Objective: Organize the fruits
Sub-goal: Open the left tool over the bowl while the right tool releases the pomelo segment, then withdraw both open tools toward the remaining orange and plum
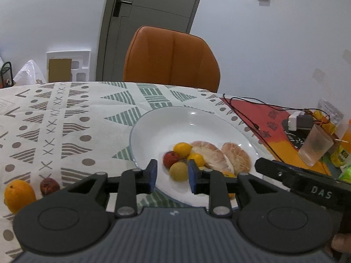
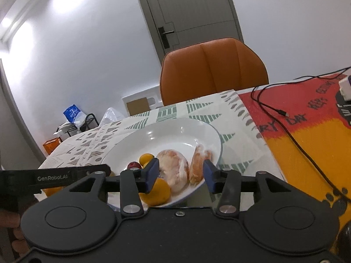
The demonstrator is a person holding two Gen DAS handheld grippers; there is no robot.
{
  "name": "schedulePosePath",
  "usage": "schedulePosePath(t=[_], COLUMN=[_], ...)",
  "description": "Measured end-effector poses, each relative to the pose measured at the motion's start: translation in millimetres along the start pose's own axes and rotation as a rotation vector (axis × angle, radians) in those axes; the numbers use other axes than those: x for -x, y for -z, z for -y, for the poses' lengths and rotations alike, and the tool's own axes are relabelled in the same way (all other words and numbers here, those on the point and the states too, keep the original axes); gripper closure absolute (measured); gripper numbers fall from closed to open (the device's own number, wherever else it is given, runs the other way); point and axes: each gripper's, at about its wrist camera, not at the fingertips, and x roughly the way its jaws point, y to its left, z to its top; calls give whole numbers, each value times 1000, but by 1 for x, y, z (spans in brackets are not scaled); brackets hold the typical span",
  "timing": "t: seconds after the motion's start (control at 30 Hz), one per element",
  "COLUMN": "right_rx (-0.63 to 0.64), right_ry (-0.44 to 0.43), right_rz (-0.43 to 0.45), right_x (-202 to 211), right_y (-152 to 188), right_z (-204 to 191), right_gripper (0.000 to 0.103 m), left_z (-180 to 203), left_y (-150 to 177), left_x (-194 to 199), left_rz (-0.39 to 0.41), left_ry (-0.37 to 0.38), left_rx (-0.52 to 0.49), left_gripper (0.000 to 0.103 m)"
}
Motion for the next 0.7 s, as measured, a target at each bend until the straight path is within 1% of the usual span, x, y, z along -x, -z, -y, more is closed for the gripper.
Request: schedulePosePath(t=[0.1,0.17,0.2,0.27,0.33,0.37,0.4,0.43,0.47,0.5,0.53,0.7], right_rx=[-10,-12,-14,-14,-11,-12,-15,-17,-19,-17,-14,-1], right_ry=[13,9,9,7,5,3,-1,-5,-8,-10,-12,-29], right_rz=[-2,6,10,13,11,11,12,13,14,17,20,26], right_x=[2,5,6,7,7,8,8,9,10,11,12,15], right_y=[1,0,0,0,1,2,2,2,2,2,2,1], right_z=[-2,-4,-5,-7,-8,-9,-10,-10,-11,-12,-14,-23], right_gripper=[56,54,50,49,49,49,49,48,47,44,41,35], left_z=[1,-1,-2,-4,-6,-7,-8,-9,-10,-11,-13,-26], left_y=[0,0,-1,-1,-1,-1,-1,-1,0,0,1,2], left_x=[5,9,11,16,20,22,24,27,30,33,36,46], left_rz=[4,11,15,22,26,28,32,36,43,50,60,66], left_ry=[14,11,7,-2,-14,-22,-32,-42,-56,-72,-89,-135], left_rx=[-7,-7,-4,-3,-3,-3,-4,-4,-4,-2,0,24], left_gripper=[73,70,67,62,51,49,43,35,30,22,19,16])
